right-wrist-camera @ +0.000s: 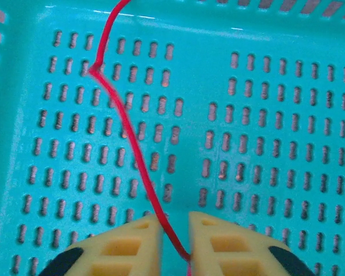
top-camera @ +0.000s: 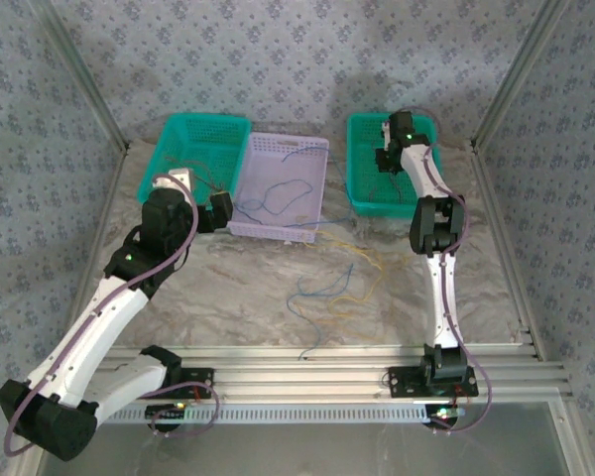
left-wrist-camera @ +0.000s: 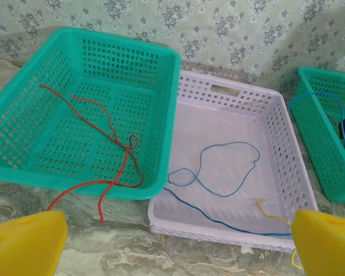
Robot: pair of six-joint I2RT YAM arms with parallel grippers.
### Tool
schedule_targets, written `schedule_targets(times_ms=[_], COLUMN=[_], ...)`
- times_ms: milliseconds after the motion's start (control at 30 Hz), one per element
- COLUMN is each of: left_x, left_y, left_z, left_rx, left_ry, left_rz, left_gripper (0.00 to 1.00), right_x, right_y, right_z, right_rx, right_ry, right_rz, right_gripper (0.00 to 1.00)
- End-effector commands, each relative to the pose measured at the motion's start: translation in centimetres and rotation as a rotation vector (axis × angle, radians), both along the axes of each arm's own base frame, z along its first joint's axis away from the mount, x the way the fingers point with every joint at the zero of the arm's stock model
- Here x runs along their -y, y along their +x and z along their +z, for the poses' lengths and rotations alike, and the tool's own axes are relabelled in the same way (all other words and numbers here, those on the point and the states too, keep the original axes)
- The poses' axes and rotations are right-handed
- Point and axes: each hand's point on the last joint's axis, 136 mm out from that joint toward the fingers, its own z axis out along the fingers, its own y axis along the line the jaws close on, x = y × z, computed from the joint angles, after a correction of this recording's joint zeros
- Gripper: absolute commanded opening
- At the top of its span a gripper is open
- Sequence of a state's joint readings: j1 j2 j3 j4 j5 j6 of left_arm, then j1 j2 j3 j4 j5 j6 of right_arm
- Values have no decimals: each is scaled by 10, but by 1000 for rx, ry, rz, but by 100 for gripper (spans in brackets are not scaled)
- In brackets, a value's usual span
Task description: Untangle the cables
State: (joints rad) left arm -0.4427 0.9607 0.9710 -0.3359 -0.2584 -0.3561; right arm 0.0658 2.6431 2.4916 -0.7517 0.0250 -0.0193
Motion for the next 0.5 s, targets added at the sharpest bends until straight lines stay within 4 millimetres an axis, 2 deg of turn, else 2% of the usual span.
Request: schedule_targets(times_ms=[0, 133, 267, 367, 467], left_x=[-1, -2, -2, -3, -3], left_y=[5, 6, 7, 6, 6], left_z=[6, 5, 4, 5, 6], left_rx=[30, 27, 29, 31, 37], left_ry=[3, 11, 14, 15, 12], left_rz=[5, 9, 11, 12, 14], left_gripper=[100, 100, 100, 100, 100], right_x=[-7, -4, 1, 8, 10], right_y=[1, 0, -4, -6, -9], right_z=[-4, -4, 9, 37, 85], right_rx=[-8, -14, -13, 24, 112], right_ry=[32, 46, 79, 48, 44], right_rz=[38, 25, -15, -36, -44], right_gripper=[16, 1, 0, 0, 0])
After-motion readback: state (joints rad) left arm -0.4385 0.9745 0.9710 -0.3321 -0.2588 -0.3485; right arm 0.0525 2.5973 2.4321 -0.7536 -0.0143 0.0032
